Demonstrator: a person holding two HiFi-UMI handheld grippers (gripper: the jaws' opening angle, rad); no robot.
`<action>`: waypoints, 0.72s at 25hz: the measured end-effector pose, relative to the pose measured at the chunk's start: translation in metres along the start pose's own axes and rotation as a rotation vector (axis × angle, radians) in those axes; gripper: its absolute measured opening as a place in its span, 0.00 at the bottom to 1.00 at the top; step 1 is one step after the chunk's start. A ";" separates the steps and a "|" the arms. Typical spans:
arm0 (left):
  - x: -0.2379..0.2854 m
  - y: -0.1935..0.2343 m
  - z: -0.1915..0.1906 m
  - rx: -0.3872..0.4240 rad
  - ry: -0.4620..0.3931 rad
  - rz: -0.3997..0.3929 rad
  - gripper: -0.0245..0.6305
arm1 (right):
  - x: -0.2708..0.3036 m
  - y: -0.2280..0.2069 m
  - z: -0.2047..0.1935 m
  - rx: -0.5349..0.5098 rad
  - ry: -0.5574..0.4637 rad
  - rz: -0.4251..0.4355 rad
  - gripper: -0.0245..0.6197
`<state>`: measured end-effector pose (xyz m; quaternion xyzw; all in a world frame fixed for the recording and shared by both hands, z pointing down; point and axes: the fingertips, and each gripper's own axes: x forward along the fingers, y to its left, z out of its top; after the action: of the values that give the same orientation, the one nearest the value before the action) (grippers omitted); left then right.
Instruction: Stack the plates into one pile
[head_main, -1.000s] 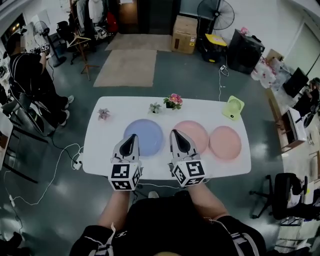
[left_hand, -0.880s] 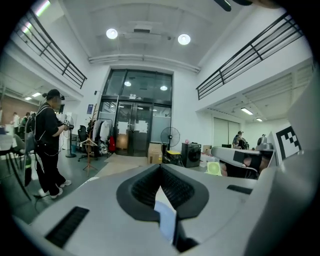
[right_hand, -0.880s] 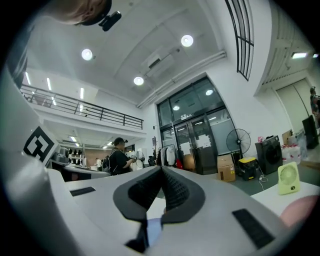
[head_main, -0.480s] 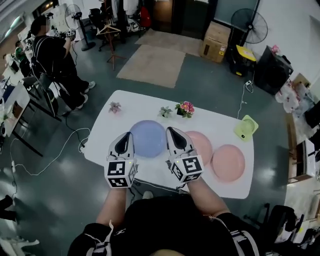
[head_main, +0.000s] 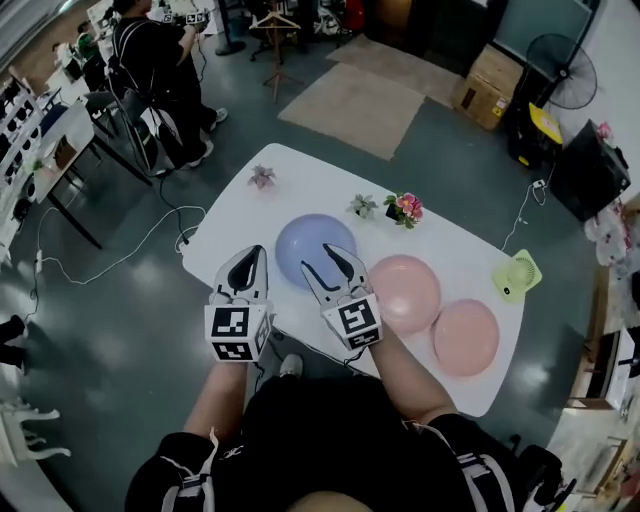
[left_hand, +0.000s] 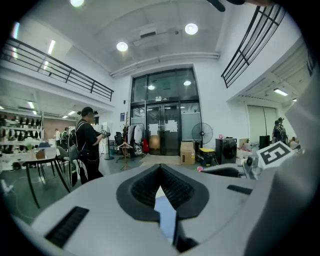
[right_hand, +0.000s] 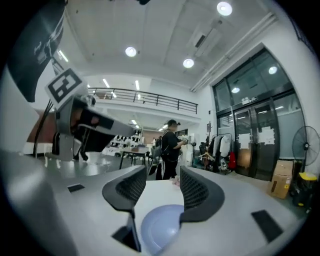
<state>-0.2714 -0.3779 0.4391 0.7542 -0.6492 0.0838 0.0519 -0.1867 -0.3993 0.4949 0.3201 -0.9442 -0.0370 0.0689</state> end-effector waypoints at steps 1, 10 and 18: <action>-0.003 0.005 -0.002 -0.008 0.002 0.015 0.06 | 0.007 0.009 -0.011 -0.005 0.034 0.032 0.37; -0.023 0.053 -0.036 -0.074 0.042 0.115 0.06 | 0.057 0.067 -0.140 -0.077 0.382 0.285 0.36; -0.034 0.088 -0.058 -0.109 0.069 0.165 0.06 | 0.066 0.072 -0.237 -0.337 0.723 0.366 0.35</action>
<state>-0.3663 -0.3475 0.4872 0.6908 -0.7105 0.0784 0.1083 -0.2451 -0.3884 0.7447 0.1240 -0.8811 -0.0634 0.4519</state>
